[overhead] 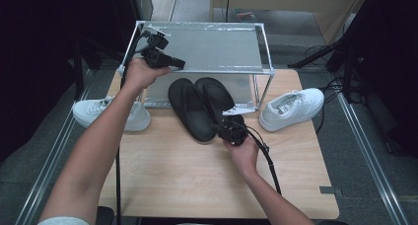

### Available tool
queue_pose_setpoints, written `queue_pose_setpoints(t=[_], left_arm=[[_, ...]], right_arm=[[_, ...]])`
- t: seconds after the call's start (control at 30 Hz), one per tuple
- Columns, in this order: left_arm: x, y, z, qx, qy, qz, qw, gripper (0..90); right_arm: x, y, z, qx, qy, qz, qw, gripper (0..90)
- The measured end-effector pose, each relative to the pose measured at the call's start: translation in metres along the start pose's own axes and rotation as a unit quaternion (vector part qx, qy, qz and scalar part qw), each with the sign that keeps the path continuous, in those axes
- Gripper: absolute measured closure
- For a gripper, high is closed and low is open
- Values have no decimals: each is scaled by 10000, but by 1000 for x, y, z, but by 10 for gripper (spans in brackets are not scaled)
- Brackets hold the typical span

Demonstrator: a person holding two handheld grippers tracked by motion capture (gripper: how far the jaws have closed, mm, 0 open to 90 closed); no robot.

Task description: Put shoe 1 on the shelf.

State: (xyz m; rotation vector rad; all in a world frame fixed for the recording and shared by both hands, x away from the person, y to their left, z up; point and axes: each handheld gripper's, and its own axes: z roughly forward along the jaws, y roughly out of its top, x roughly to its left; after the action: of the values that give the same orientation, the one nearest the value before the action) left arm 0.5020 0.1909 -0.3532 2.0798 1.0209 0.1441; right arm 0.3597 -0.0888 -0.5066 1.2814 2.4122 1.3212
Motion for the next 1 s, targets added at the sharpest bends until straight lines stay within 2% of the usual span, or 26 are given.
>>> queue_pose_setpoints(t=[0.27, 0.53, 0.63, 1.0], left_arm=[[-1, 0, 0, 3, 16, -6, 10000, 837], [0, 0, 0, 11, 4, -9, 10000, 836], [0, 0, 0, 3, 9, -17, 10000, 836], [-1, 0, 0, -12, 32, -21, 10000, 836]], right_arm=[[0, -15, 4, 115, 37, -85, 9999, 900], [-3, -24, 10, 257, 126, -29, 9996, 900], [-4, -24, 13, 263, 227, 145, 9993, 900], [5, -17, 26, 243, 210, 97, 9994, 900]])
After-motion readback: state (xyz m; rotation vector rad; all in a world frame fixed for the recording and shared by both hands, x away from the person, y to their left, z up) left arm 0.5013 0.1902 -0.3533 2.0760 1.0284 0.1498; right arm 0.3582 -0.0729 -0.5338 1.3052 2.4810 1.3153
